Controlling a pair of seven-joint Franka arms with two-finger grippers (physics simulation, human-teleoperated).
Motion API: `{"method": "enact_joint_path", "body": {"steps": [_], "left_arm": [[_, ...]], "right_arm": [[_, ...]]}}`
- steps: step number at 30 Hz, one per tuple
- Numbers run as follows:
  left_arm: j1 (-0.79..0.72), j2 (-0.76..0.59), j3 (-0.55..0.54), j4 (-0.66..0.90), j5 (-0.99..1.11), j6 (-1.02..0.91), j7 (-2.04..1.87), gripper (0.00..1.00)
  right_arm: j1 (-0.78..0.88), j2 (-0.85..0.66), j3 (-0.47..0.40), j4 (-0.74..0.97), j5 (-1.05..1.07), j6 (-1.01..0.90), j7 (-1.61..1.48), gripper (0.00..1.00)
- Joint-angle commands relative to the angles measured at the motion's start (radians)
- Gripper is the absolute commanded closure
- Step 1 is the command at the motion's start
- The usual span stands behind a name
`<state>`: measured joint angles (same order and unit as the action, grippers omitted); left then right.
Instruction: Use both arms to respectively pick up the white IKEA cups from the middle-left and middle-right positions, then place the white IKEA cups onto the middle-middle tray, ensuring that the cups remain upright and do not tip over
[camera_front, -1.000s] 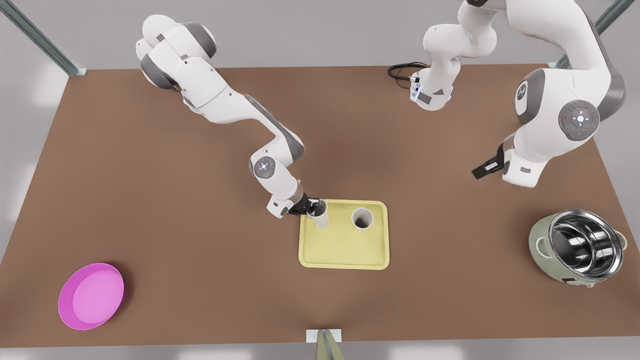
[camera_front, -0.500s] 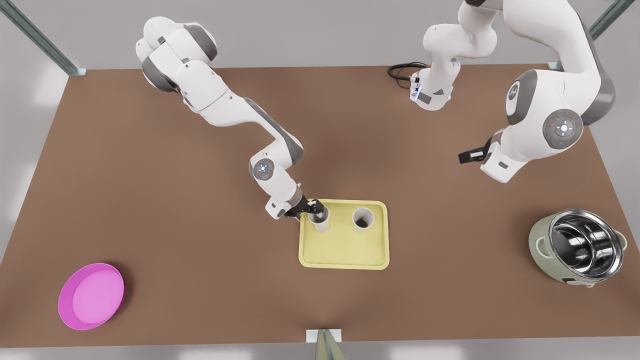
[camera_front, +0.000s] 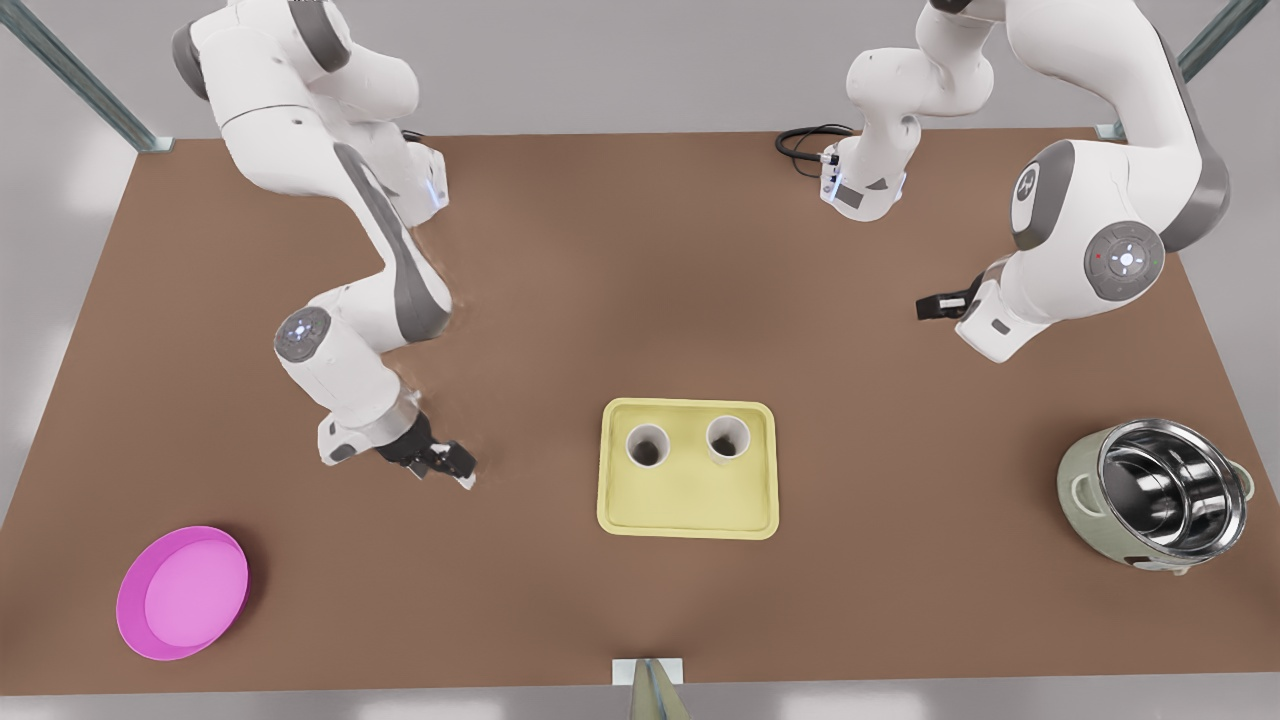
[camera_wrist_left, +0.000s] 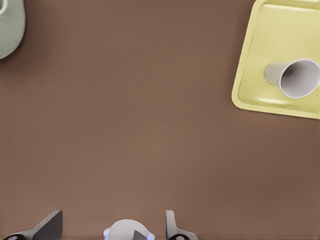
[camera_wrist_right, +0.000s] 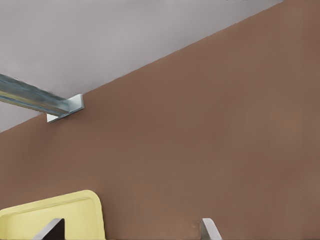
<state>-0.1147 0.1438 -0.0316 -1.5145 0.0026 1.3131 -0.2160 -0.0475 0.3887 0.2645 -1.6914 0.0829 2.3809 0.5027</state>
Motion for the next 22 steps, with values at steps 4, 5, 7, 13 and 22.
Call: {"method": "enact_joint_path", "body": {"steps": [4, 5, 7, 13, 22], "left_arm": [[0.001, 0.000, -0.001, 0.000, 0.001, -0.017, 0.076, 0.00], [0.003, 0.002, -0.001, 0.002, 0.001, -0.015, 0.078, 0.00], [0.006, 0.005, 0.001, 0.002, 0.004, -0.008, 0.078, 0.00], [0.004, 0.013, 0.001, 0.000, 0.001, -0.017, 0.078, 0.00], [0.003, 0.019, 0.001, 0.000, 0.001, -0.034, 0.078, 0.00]], "right_arm": [[-0.213, -0.132, -0.005, 0.009, -0.126, -0.562, -0.624, 0.00], [-0.213, -0.209, -0.004, 0.001, -0.114, -0.658, -0.616, 0.00], [-0.213, -0.343, -0.004, -0.002, -0.109, -0.766, -0.610, 0.00], [-0.212, -0.344, -0.050, 0.183, -0.163, -0.873, -0.615, 0.00], [-0.063, -0.392, -0.188, 0.150, -0.157, -0.893, -0.609, 0.00]]}}
